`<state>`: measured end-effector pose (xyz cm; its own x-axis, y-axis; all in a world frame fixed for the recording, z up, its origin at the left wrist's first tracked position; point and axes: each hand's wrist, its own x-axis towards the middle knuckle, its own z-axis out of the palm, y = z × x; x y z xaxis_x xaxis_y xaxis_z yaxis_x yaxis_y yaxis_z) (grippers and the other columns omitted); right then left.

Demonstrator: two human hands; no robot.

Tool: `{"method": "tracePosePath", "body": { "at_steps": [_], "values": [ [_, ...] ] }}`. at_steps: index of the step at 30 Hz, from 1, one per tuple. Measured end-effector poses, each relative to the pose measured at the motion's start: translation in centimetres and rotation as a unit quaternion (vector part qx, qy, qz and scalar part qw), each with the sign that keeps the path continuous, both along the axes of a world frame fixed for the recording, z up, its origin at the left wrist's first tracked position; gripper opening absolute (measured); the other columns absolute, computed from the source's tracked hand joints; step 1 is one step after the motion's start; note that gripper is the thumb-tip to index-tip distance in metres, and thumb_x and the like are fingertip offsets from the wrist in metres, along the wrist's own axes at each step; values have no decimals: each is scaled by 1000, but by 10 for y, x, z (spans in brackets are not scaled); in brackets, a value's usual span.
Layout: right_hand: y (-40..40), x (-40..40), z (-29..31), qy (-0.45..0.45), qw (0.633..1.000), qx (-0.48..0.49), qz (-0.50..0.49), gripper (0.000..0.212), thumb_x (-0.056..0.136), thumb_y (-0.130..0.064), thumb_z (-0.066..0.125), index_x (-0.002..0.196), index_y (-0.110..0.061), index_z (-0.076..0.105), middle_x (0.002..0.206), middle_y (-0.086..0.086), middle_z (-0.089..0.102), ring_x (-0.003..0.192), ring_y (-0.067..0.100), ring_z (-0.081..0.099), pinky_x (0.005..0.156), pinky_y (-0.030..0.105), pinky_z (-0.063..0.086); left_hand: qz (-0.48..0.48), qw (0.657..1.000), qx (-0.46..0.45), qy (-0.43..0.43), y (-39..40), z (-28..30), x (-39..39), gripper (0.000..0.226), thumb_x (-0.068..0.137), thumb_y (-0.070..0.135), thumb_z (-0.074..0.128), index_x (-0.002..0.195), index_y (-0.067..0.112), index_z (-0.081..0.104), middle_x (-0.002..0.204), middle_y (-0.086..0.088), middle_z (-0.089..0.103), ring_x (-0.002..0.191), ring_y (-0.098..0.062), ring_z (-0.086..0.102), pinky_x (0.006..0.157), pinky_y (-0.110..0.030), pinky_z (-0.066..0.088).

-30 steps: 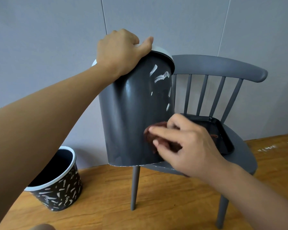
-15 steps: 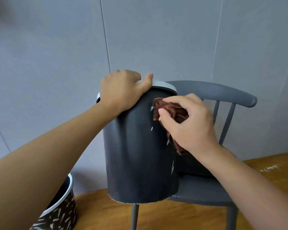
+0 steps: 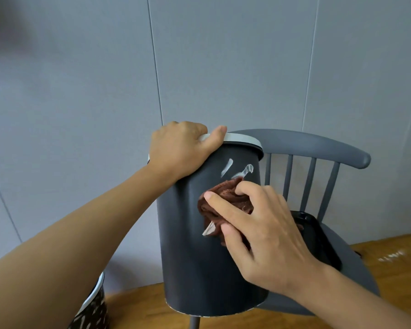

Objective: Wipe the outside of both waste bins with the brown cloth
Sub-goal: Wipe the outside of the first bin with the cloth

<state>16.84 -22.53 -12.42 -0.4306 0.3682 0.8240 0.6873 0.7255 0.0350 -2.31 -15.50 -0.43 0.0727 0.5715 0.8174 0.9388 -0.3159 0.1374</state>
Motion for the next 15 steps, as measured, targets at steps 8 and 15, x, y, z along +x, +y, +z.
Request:
{"method": "tracePosePath", "body": {
  "at_steps": [8,15],
  "values": [
    [10,-5,3,87,995,15,37,43,93,-39,68,129,-16,71,116,-2,57,103,18,60,84,36,58,1,1000,6,11,-6,-1,5,66,87,69,36,56,11,25,45,-5,26,47,-17,30,51,-34,21],
    [35,-1,45,195,980,9,-29,32,94,-29,66,124,-21,72,111,-2,63,99,23,63,78,43,58,-13,1000,10,20,-8,-1,4,66,86,70,34,57,11,27,45,-5,24,46,-18,30,50,-33,24]
  ]
}}
